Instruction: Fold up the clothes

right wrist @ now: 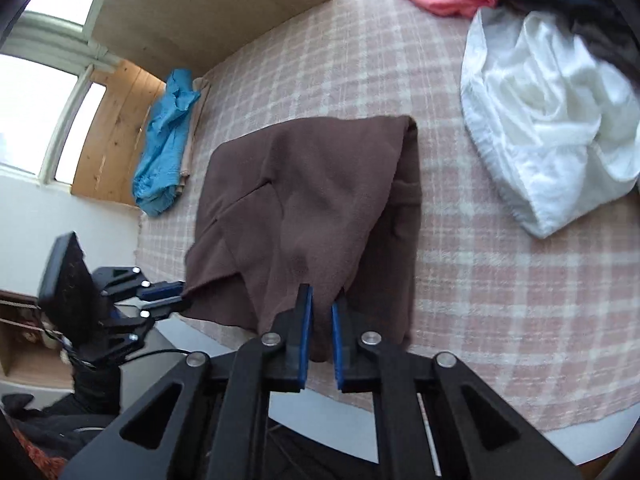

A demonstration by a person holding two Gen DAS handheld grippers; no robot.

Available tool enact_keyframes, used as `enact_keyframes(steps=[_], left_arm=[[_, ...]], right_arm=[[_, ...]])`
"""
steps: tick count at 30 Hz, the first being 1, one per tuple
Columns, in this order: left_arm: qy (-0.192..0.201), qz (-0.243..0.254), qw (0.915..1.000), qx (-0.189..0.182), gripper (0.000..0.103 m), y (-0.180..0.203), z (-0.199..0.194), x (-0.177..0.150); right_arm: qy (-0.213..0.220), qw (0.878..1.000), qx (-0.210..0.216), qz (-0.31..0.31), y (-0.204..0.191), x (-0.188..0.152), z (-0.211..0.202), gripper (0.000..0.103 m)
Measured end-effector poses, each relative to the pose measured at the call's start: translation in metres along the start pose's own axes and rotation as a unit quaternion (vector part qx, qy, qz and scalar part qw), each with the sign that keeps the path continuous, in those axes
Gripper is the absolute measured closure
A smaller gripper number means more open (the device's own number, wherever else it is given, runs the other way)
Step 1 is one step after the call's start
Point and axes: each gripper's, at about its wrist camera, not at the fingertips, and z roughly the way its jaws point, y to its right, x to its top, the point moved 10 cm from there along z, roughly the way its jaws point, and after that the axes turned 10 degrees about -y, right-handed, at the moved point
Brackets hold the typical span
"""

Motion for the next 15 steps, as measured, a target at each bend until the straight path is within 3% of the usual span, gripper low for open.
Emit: enact_keyframes(steps=[2,5,7,9,12,15], left_arm=[[0.005,0.012,0.9999,0.001,0.092,0.007,-0.001,0.002],[-0.053,0.033,0.9979,0.015,0.091,0.008,0.043,-0.013],[-0.058,0.032,0.9977,0.014,0.088,0.006,0.056,-0.017],[-0.05,0.016,0.9986,-0.003,0.088,0.004,0.045,-0.014],[-0.027,0.003,0.9996,-0.009,0.088,-0.001,0.02,-0.014],[-0.006,-0.005,1.0,-0.004,0.077,-0.002,-0.001,-0.015]], right_arm=[[-0.005,1.0,-0.03,0.004,0.015,0.001,0.007,0.094],[-0.036,0.991,-0.13,-0.023,0.041,-0.001,0.042,0.094],[-0.038,0.99,-0.13,-0.025,0.041,-0.002,0.048,0.093],[-0.033,0.991,-0.125,-0.026,0.036,-0.001,0.037,0.092],[0.002,0.988,-0.149,-0.033,0.028,-0.001,0.007,0.083],[0.063,0.976,-0.186,-0.088,-0.003,0.004,-0.022,0.083]])
